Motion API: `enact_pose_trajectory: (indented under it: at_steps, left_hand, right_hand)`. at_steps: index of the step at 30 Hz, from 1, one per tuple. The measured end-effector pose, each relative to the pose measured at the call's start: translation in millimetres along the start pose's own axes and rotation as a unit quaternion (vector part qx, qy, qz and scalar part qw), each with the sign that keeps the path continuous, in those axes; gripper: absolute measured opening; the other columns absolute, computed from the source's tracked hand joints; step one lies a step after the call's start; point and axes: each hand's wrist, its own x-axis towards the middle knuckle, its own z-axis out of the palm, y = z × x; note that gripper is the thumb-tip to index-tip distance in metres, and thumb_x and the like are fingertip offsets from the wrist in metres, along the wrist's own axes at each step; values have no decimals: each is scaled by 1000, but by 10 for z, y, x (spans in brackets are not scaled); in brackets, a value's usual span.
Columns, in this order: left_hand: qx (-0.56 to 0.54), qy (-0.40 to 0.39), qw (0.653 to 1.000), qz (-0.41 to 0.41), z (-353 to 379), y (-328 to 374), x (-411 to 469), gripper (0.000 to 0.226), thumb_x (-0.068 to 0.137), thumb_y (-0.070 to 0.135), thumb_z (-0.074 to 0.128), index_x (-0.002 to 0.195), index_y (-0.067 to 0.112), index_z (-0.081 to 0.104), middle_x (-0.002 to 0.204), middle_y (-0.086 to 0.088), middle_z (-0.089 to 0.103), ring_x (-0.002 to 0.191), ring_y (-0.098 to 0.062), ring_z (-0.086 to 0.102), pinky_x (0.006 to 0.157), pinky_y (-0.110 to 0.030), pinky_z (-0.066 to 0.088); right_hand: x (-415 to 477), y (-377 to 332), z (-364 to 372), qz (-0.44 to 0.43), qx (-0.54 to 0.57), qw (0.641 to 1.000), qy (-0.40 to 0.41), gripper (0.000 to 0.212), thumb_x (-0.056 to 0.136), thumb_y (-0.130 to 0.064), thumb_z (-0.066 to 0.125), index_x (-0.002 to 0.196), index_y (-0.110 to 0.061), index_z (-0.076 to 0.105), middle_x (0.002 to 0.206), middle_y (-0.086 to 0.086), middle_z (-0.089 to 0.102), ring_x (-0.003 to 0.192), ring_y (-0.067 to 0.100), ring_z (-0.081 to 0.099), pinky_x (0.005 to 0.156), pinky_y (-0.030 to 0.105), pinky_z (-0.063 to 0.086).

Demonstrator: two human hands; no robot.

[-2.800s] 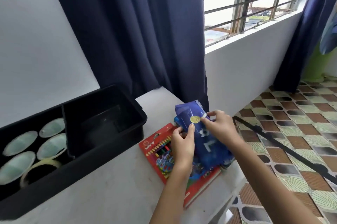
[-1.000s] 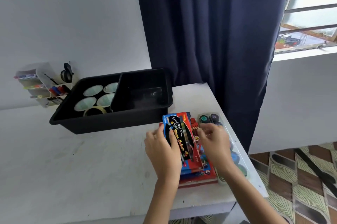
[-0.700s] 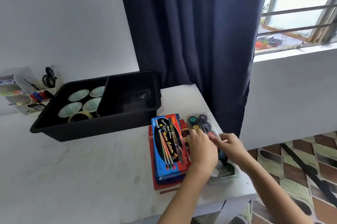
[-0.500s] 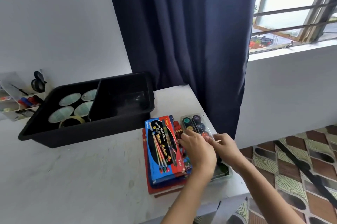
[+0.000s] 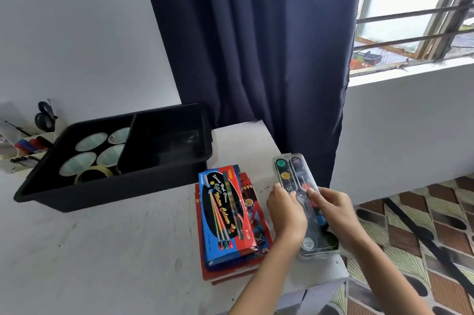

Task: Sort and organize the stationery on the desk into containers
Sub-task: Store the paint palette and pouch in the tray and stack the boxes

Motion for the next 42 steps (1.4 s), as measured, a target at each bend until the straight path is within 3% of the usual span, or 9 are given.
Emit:
enact_pose_trajectory:
  at_steps: [3, 8, 12, 15, 20, 24, 32, 36, 42]
  left_hand:
    - [-41, 40, 998, 32, -130, 138, 81, 18, 96, 18, 48, 109, 9, 57, 105, -4, 63, 97, -21, 61, 82, -33, 53]
    - [-107, 105, 983, 104, -725, 369, 373, 21, 94, 25, 54, 101, 7, 64, 95, -5, 68, 85, -21, 65, 75, -38, 56]
    - [-156, 128, 975, 89, -1347, 368, 658, 17, 93, 16, 53, 89, 6, 67, 83, -4, 67, 69, -9, 60, 56, -12, 49]
    - [-186, 135, 971, 61, -1793, 303, 839, 23, 89, 11, 54, 69, 17, 61, 72, 0, 65, 70, -16, 63, 69, -29, 53]
    - [-231, 143, 962, -5, -2403, -55, 1395, 14, 86, 8, 58, 78, 7, 69, 82, -14, 71, 78, -30, 69, 74, -44, 58]
    - [-214, 136, 966, -45, -2586, -428, 1868, 15, 90, 7, 56, 86, 0, 69, 85, -16, 69, 74, -27, 67, 73, -40, 58]
    - [-122, 112, 978, -126, -2403, -885, 2355, 4, 91, 7, 57, 94, 5, 56, 91, -8, 55, 83, -18, 53, 68, -28, 43]
    - [-112, 104, 975, -159, -2412, -972, 2486, 5, 86, -2, 58, 89, 2, 56, 90, -11, 58, 79, -19, 55, 66, -31, 47]
    - [-8, 128, 986, -106, -2407, -947, 2459, 10, 87, -4, 52, 87, 5, 57, 105, -12, 61, 99, -26, 61, 70, -28, 46]
  right_hand:
    - [49, -336, 13, 2, 35, 999, -13, 23, 91, -24, 60, 91, -4, 72, 79, 17, 72, 68, 28, 68, 63, 39, 57]
    - [191, -1004, 342, 11, 105, 993, -44, 30, 89, -22, 65, 85, 8, 68, 62, 12, 67, 50, 18, 63, 46, 24, 50]
    - [358, -1420, 872, 23, 114, 990, -76, 26, 87, -19, 66, 84, 7, 68, 72, 17, 71, 60, 24, 69, 56, 35, 59]
    - [561, -1601, 1379, 48, 116, 989, -78, 28, 85, -15, 69, 87, 13, 65, 83, 22, 70, 60, 25, 68, 54, 34, 59]
    - [987, -1706, 2287, 89, 112, 985, -97, 20, 81, -9, 72, 88, 7, 62, 84, 19, 68, 69, 25, 67, 56, 33, 56]
    - [1284, -1599, 2863, 113, 73, 985, -105, 19, 80, -6, 72, 90, 0, 56, 77, 12, 68, 72, 22, 67, 76, 42, 58]
    - [1574, -1241, 3265, 169, -46, 982, -69, 16, 84, 0, 66, 79, -1, 50, 67, 8, 56, 56, 15, 53, 78, 38, 53]
    - [1581, -1177, 3346, 168, -102, 979, -60, 20, 83, -5, 69, 72, -1, 54, 63, 7, 56, 47, 11, 51, 43, 20, 46]
    - [1631, -1140, 3424, 176, -133, 972, -83, 21, 79, -14, 76, 74, -2, 59, 64, 9, 65, 48, 14, 60, 51, 30, 56]
